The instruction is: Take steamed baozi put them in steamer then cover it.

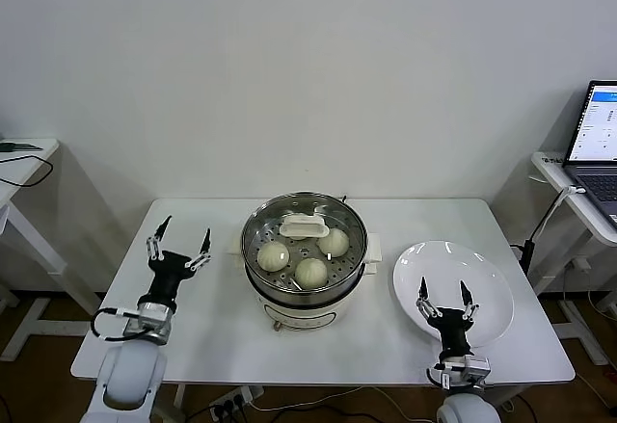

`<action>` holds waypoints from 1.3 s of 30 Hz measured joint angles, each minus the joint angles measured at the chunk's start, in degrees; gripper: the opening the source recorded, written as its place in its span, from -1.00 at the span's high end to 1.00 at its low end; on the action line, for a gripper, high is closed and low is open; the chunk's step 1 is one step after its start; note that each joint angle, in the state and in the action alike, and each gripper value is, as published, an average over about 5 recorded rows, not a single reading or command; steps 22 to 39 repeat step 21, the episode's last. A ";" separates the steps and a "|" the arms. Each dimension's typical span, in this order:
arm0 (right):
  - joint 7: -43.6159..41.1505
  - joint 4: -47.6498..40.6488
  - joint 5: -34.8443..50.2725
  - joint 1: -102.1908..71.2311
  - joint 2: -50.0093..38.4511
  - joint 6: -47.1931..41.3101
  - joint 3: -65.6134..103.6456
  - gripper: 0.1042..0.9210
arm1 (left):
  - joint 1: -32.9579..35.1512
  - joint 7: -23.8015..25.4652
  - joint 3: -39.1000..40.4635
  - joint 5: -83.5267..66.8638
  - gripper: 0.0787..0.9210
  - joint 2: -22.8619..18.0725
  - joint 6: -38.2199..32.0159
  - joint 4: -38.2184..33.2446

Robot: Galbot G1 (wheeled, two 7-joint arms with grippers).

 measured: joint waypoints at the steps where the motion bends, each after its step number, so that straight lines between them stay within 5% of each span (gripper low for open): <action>1: -0.09 0.09 -0.03 -0.17 0.01 -0.01 0.03 -0.76 | 0.30 0.09 -0.37 -1.09 -0.77 -0.08 -0.71 0.62; 39: -0.83 1.91 -0.68 -2.12 0.25 -0.12 0.34 -0.76 | 3.57 1.00 -4.31 -9.55 -0.77 -0.46 -6.24 5.21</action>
